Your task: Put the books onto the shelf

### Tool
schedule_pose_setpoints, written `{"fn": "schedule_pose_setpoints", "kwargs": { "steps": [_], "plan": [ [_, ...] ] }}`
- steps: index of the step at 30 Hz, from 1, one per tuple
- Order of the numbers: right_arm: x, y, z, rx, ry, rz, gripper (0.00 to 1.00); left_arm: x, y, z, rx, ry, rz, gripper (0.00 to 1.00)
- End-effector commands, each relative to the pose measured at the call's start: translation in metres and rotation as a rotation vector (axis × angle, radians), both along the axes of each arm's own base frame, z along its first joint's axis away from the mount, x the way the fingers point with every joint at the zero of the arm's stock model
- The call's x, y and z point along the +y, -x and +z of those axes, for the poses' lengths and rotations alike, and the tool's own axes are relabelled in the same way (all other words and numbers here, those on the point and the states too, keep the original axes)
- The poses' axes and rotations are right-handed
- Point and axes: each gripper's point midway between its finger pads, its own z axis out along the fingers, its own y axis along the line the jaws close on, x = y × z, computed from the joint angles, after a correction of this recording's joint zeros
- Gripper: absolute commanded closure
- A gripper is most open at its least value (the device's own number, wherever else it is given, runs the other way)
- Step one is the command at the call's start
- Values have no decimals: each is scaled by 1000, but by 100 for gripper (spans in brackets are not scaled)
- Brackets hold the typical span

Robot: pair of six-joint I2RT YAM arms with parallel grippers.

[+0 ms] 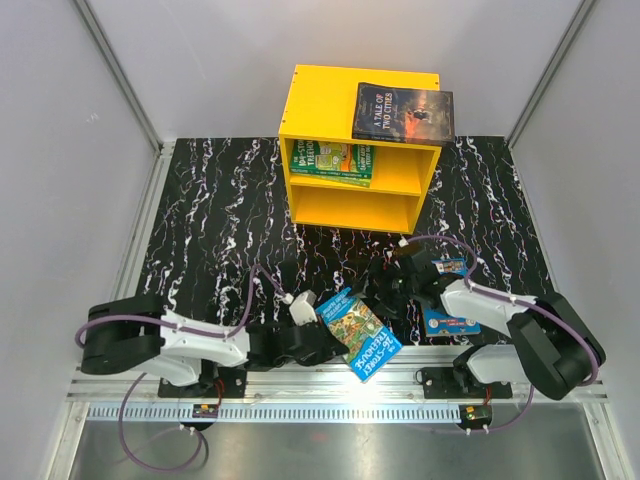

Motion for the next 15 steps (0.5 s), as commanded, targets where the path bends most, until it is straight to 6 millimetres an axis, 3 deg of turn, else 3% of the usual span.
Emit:
{"fn": "schedule_pose_setpoints", "kwargs": {
  "steps": [1,5,7,11,15],
  "plan": [
    [-8,23,-12,62,38,14,0,23,-23,4,-136,-85,66,100],
    [-10,36,-5,68,11,27,0,37,-35,31,-270,-98,53,100],
    [-6,44,6,49,-34,54,0,41,-42,56,-354,-61,25,100],
    [8,53,37,-20,-175,119,0,43,-55,90,-425,93,-28,100],
    [28,55,78,-117,-342,199,0,29,-50,98,-425,105,-185,100]
  ]
}}
